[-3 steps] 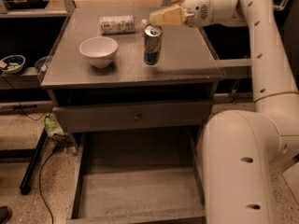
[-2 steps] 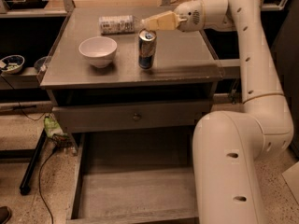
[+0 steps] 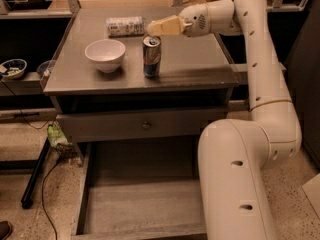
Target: Pick redbull can from middle drawer and place on counter
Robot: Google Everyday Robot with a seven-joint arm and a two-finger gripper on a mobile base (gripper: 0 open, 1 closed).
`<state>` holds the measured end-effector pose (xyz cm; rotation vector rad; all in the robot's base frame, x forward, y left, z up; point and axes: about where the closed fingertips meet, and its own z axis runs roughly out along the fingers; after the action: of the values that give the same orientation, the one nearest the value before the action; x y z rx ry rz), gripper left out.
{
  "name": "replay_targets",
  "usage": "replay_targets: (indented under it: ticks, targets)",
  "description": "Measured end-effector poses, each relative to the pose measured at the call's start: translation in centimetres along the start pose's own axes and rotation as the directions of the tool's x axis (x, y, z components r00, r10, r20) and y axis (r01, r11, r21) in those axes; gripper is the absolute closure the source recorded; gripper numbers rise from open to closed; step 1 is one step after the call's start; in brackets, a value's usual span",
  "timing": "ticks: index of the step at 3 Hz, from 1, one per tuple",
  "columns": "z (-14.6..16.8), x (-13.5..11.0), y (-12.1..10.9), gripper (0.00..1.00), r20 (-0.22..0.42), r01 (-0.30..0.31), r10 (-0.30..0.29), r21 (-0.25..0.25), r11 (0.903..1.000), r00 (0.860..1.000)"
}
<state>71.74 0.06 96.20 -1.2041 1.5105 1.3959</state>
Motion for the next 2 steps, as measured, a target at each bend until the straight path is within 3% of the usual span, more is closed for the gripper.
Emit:
replay_targets:
  ticks: [2]
  targets:
    - [1.50,0.42,0.98,1.00,-0.001,-0.100,0.100,-0.088,0.9911,0.995]
